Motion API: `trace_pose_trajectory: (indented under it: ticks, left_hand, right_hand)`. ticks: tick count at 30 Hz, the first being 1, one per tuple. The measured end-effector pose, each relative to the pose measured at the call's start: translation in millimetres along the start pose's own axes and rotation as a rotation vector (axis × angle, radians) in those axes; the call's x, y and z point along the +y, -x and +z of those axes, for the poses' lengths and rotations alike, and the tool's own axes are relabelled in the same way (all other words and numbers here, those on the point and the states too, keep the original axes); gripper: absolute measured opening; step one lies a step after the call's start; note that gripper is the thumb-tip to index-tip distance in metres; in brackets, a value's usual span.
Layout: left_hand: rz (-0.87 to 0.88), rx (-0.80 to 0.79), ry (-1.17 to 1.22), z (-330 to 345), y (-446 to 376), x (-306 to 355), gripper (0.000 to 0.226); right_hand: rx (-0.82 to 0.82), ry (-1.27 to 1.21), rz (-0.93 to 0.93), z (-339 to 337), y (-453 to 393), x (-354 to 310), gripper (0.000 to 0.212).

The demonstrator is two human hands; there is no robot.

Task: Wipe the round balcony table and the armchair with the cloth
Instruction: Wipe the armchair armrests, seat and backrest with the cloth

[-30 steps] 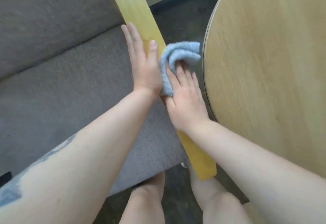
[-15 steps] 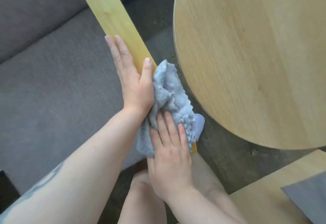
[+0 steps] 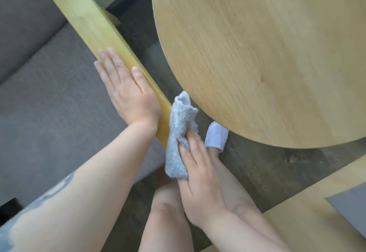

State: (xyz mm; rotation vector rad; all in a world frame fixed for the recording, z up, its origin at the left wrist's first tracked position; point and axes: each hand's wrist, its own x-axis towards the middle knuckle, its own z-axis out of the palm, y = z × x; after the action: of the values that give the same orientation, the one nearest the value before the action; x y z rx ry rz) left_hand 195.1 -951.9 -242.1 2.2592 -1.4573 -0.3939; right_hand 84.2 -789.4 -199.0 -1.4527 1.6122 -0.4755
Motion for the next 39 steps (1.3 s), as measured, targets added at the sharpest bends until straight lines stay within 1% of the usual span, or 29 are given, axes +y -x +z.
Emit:
trace_pose_trajectory:
  ticks: [2, 4, 7, 9, 11, 13, 15, 17, 19, 20, 21, 24, 26, 27, 28, 30, 32, 34, 37, 39]
  left_hand:
    - [0.011, 0.027, -0.032, 3, 5, 0, 0.054]
    - [0.008, 0.045, -0.038, 3, 6, 0, 0.054]
    - [0.021, 0.053, -0.037, 3, 5, 3, 0.053]
    - [0.021, 0.053, -0.04, 4, 6, 3, 0.052]
    - [0.016, 0.05, -0.043, 4, 5, 2, 0.052]
    - [0.023, 0.04, -0.025, 5, 3, 0, 0.053]
    - [0.027, 0.037, 0.002, 4, 3, -3, 0.054]
    - [0.027, 0.043, 0.009, 4, 5, -2, 0.052]
    - [0.017, 0.044, 0.005, 4, 6, 1, 0.051]
    - [0.012, 0.053, -0.006, 6, 7, 2, 0.051]
    - [0.001, 0.059, -0.011, 5, 7, 2, 0.051]
    - [-0.003, 0.056, -0.016, 8, 5, -3, 0.048]
    - [-0.031, 0.064, -0.006, 9, 4, -6, 0.05]
    - [-0.072, 0.058, 0.05, 8, 4, -7, 0.051]
    - [-0.11, 0.048, 0.132, 7, 3, -6, 0.054]
    - [-0.082, 0.008, 0.275, 3, 4, -7, 0.062]
    - [-0.073, -0.029, 0.342, -2, 3, -7, 0.061]
    - [-0.132, -0.044, 0.317, -6, 3, -9, 0.057]
    - [-0.205, -0.087, 0.277, -13, 2, -3, 0.058]
    - [-0.2, -0.112, 0.255, -15, -6, -1, 0.06]
  right_hand:
    - [-0.06, -0.323, 0.173, -6, -42, -10, 0.059]
    - [-0.124, -0.539, 0.261, -12, -65, -7, 0.057]
    - [-0.188, -0.645, 0.32, -20, -35, 12, 0.055]
    - [-0.198, -0.662, 0.363, -23, -18, 13, 0.061]
    - [-0.187, -0.59, 0.299, -22, -43, 1, 0.061]
    - [-0.203, -0.501, 0.236, -19, -87, -15, 0.06]
    - [-0.203, -0.52, 0.217, -17, -109, -24, 0.06]
    - [-0.211, -0.516, 0.233, -18, -90, -19, 0.056]
    - [-0.25, -0.518, 0.315, -26, -55, -15, 0.053]
    - [-0.253, -0.513, 0.347, -29, -49, -17, 0.054]
    - [-0.25, -0.492, 0.332, -27, -54, -19, 0.057]
    - [-0.259, -0.418, 0.145, -19, -116, -41, 0.065]
    - [-0.302, -0.363, 0.068, -13, -161, -58, 0.064]
    - [-0.313, -0.33, 0.043, -10, -173, -63, 0.064]
    - [-0.313, -0.289, 0.02, -8, -176, -63, 0.064]
    - [-0.32, -0.221, -0.054, -9, -165, -59, 0.06]
    - [-0.324, -0.117, -0.106, -13, -166, -58, 0.058]
    - [-0.287, 0.07, -0.204, -11, -196, -66, 0.058]
    - [-0.236, 0.319, -0.362, 5, -257, -95, 0.059]
    - [-0.225, 0.408, -0.37, 13, -275, -106, 0.059]
